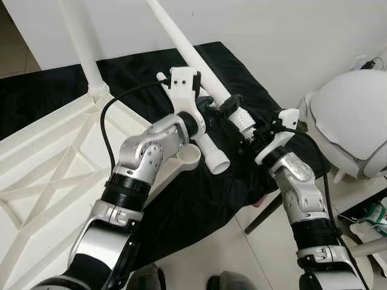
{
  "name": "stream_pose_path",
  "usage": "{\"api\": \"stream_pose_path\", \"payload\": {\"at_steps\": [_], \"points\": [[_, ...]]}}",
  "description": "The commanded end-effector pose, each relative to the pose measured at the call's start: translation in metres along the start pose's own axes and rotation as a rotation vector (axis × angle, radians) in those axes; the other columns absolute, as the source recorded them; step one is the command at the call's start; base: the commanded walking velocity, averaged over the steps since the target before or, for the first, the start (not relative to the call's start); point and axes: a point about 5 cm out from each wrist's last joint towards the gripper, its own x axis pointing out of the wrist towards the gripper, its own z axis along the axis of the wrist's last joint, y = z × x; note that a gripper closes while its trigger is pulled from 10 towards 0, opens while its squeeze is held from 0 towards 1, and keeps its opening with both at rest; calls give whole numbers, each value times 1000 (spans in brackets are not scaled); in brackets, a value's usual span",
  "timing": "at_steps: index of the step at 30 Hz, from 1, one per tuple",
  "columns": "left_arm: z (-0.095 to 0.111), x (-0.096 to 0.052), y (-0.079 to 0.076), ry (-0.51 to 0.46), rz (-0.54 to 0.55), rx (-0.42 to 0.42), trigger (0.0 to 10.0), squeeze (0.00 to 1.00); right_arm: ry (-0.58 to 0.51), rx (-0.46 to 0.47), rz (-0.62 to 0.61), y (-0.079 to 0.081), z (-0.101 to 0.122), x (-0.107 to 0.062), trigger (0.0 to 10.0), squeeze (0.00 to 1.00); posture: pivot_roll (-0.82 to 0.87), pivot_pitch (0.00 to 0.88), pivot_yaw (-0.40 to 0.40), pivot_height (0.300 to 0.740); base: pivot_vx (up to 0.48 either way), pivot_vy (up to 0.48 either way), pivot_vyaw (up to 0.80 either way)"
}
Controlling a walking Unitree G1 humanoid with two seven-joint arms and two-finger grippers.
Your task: Building children table
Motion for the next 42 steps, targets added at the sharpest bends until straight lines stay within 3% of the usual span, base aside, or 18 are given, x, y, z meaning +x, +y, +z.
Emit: {"api": "stream_pose_path", "payload": {"at_steps": [1, 10, 18, 26, 36, 37, 42], "points": [[2, 3, -6, 20, -187, -2, 10000, 0, -47, -47, 38, 7, 9, 3, 10000, 0, -128, 0, 47, 740, 0, 0, 0], [5, 14, 7, 85, -101, -39, 10000, 0, -64, -111, 36, 9, 11, 2, 10000, 0, -127, 0, 51, 740, 0, 0, 0], [47, 26, 24, -5, -5, -150, 10000, 0, -20, -146, 111, 24, -3, -3, 10000, 0, -128, 0, 51, 740, 0, 0, 0], [80, 26, 30, -66, 14, -172, 10000, 0, -5, -173, 121, 33, -11, -9, 10000, 0, -133, 0, 56, 740, 0, 0, 0], [93, 25, 35, -85, 12, -168, 10000, 0, -1, -195, 120, 33, -12, -12, 10000, 0, -134, 0, 63, 740, 0, 0, 0], [95, 24, 34, -85, -3, -175, 10000, 1000, -1, -198, 117, 33, -12, -12, 10000, 0, -133, 0, 65, 740, 0, 0, 0], [98, 24, 32, -86, -30, -180, 10000, 1000, 0, -209, 112, 32, -13, -13, 10000, 0, -131, 0, 68, 740, 0, 0, 0]]}}
